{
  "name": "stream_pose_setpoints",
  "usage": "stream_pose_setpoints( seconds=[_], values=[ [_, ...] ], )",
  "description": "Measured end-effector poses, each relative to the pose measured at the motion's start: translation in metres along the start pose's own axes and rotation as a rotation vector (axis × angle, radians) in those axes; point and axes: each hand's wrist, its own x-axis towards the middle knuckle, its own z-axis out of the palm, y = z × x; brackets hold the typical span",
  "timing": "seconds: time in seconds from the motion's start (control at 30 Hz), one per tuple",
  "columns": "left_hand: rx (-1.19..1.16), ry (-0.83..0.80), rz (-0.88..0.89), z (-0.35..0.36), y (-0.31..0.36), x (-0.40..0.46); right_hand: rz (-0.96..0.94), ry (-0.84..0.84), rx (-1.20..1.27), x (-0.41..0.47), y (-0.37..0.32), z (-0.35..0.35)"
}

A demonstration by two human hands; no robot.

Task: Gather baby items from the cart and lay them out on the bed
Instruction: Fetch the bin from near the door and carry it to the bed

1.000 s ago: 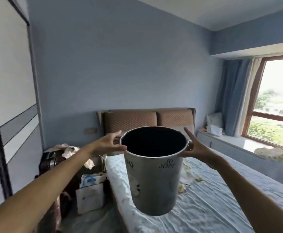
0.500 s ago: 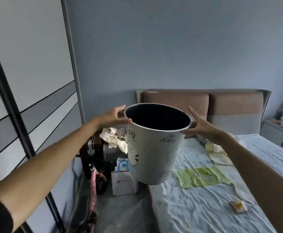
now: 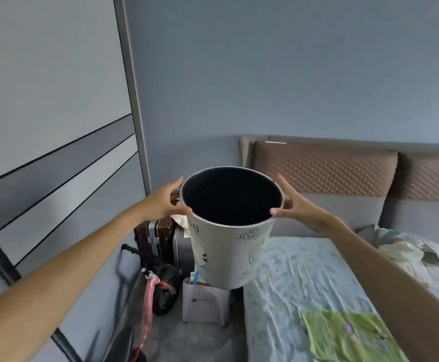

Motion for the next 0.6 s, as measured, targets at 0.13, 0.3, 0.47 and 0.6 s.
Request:
stream_pose_setpoints(
  seconds=[0.13, 0.3, 0.47, 0.6],
  values=[
    [0.061, -0.025, 0.028, 0.012, -0.062, 0.055, 0.06, -0.066, 0.022, 0.069, 0.052, 0.008],
    [0.062, -0.116, -0.032, 0.061, -0.168, 0.113, 0.175, -0.085, 0.072, 0.138, 0.144, 0.039],
    [-0.024, -0.282, -0.229, 0.14, -0.272, 0.144, 0.257, -0.113, 0.157, 0.188, 0.261, 0.082],
    [-0.081, -0.31, -0.349, 0.224, -0.371, 0.16, 0.36, -0.126, 0.219, 0.217, 0.378, 0.131]
  ],
)
